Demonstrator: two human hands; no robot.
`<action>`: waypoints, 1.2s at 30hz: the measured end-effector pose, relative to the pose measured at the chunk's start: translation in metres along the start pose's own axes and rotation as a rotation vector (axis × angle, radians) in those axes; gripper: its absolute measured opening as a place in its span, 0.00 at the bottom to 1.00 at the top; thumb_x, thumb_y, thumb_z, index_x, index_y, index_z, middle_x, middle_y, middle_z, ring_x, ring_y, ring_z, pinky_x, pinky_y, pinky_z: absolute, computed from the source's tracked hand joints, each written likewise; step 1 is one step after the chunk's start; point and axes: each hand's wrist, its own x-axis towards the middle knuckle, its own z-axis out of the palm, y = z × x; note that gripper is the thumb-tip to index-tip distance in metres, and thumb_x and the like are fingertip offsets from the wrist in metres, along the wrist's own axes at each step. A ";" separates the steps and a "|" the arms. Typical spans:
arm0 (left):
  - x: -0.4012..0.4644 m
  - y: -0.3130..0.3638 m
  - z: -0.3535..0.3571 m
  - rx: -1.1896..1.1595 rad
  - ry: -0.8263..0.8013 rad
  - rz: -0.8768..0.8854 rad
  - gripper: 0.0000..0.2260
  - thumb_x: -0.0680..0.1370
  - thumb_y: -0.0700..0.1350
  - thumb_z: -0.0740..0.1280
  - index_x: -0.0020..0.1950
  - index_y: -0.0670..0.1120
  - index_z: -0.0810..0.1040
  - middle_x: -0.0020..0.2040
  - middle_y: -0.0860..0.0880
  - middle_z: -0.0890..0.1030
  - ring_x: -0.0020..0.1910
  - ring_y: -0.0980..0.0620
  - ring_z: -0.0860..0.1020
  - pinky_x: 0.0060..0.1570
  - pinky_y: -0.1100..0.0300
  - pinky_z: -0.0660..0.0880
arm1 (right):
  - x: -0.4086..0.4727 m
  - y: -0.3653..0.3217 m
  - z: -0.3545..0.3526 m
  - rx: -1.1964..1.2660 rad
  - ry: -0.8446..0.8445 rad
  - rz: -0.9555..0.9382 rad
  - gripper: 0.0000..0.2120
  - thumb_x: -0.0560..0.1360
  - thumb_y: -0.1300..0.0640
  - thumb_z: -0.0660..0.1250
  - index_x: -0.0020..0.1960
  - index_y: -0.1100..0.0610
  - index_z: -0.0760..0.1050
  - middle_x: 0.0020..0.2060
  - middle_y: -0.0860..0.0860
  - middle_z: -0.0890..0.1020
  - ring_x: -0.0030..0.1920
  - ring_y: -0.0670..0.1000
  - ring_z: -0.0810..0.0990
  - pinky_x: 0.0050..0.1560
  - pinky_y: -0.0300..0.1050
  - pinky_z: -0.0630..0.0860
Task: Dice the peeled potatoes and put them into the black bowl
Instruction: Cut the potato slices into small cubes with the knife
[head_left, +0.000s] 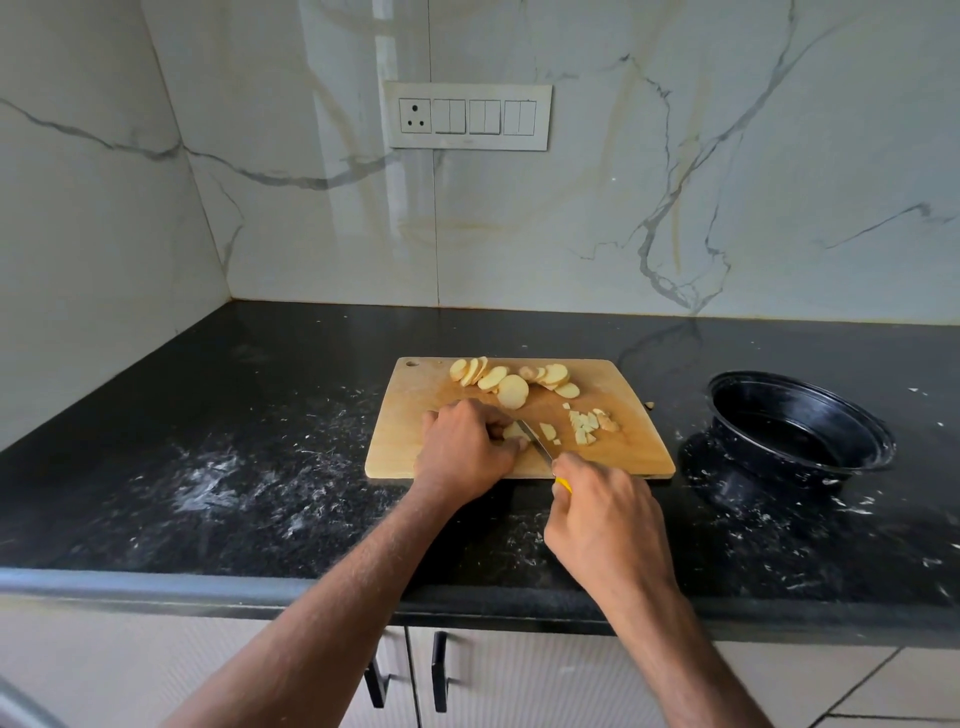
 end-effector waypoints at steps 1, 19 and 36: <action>0.001 0.000 0.000 0.004 -0.001 -0.007 0.11 0.74 0.57 0.72 0.49 0.51 0.85 0.44 0.56 0.83 0.48 0.53 0.76 0.59 0.51 0.67 | -0.001 -0.001 0.000 -0.021 -0.001 -0.006 0.03 0.75 0.57 0.69 0.48 0.52 0.76 0.36 0.48 0.82 0.36 0.53 0.81 0.32 0.45 0.74; 0.001 -0.003 -0.002 -0.101 -0.006 -0.036 0.14 0.72 0.53 0.77 0.54 0.49 0.86 0.45 0.54 0.84 0.47 0.53 0.80 0.57 0.49 0.77 | -0.003 0.002 0.002 0.074 0.047 -0.013 0.04 0.76 0.57 0.70 0.50 0.52 0.77 0.35 0.47 0.81 0.31 0.45 0.73 0.33 0.37 0.66; 0.005 -0.006 0.001 -0.102 0.000 -0.055 0.11 0.70 0.53 0.79 0.44 0.48 0.86 0.39 0.54 0.83 0.42 0.50 0.79 0.49 0.48 0.78 | 0.001 0.002 0.002 0.103 -0.032 -0.034 0.06 0.79 0.55 0.67 0.55 0.52 0.77 0.40 0.46 0.82 0.36 0.45 0.77 0.36 0.33 0.70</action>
